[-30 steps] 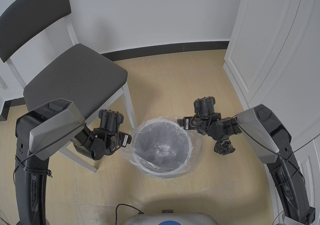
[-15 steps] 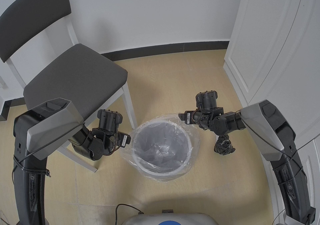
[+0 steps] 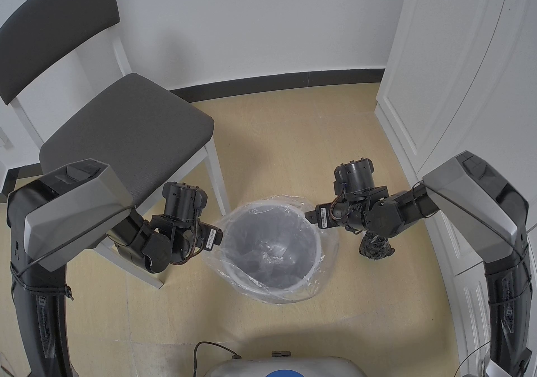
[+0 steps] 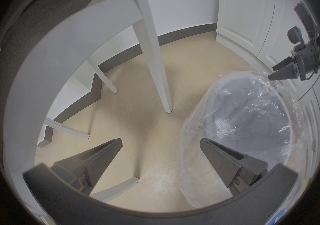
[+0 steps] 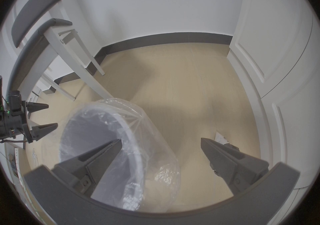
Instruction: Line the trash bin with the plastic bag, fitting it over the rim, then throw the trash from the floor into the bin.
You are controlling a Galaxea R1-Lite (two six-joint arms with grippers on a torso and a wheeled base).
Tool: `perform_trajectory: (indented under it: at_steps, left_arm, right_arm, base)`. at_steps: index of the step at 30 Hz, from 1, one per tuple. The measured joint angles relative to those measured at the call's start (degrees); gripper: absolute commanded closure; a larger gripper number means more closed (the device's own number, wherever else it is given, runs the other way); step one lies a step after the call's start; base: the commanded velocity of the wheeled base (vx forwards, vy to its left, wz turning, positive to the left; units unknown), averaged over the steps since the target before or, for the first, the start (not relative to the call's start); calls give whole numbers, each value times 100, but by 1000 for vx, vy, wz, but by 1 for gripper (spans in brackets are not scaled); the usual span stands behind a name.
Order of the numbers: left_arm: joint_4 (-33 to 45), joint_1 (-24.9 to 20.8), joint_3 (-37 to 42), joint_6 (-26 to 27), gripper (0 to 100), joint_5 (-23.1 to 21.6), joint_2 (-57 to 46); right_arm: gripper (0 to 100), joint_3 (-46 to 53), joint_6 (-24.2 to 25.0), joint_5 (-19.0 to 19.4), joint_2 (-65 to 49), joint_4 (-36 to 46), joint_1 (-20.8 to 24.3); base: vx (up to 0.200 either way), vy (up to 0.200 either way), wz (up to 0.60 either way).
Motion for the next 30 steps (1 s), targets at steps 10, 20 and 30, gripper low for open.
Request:
perform_trajectory:
  at_steps: [10, 20, 30]
  left_arm:
    - [88, -55, 149, 22, 0, -33, -238]
    - [577, 7, 173, 385, 0, -395, -369]
    - [627, 179, 178, 460, 0, -435, -149]
  right_arm:
    - [0, 1017, -140, -21, -730, -5, 146]
    - [0, 2150, -250, -32, -1215, -20, 155]
    - [0, 2399, -215, -18, -976, -416, 118]
  base:
    - [0, 0, 0]
    - [0, 0, 0]
    - [0, 0, 0]
